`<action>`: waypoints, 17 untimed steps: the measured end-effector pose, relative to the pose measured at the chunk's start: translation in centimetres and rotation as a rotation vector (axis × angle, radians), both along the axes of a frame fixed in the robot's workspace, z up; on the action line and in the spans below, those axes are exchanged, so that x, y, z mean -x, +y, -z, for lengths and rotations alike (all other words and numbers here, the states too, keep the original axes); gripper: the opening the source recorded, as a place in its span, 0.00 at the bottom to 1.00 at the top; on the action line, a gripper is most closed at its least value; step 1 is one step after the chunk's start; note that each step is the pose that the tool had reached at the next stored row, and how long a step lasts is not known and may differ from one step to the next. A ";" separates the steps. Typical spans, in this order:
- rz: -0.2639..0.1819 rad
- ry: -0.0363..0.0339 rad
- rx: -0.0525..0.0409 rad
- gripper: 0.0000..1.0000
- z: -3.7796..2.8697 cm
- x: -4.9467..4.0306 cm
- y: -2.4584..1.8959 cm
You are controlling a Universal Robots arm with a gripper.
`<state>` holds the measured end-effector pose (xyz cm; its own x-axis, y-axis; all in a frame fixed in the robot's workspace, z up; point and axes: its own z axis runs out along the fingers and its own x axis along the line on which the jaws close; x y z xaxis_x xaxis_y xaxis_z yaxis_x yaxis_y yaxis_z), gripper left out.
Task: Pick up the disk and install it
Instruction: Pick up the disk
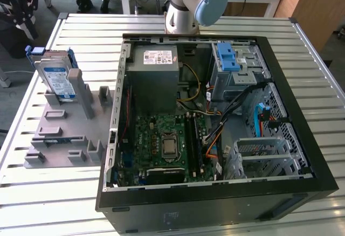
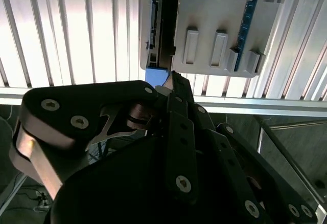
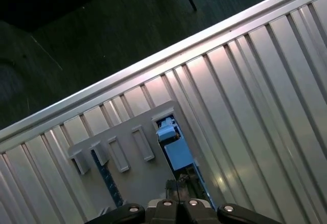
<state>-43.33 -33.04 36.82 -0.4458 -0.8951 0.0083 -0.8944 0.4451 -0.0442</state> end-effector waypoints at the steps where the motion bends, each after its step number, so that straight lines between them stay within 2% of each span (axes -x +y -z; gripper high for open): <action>1: -0.008 0.0002 0.0002 0.11 0.00 0.00 0.00; 10: -0.169 -0.0002 0.0002 0.11 0.17 0.02 0.00; 13: -0.180 0.0002 0.0019 0.11 0.31 0.52 0.02; 16: -0.183 0.0037 0.0016 0.11 0.50 0.64 0.06; 17: -0.196 0.0039 0.0017 0.11 0.55 0.65 0.06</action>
<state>-43.98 -32.97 36.27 -0.2628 -0.9648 0.0113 -0.9641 0.2622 -0.0411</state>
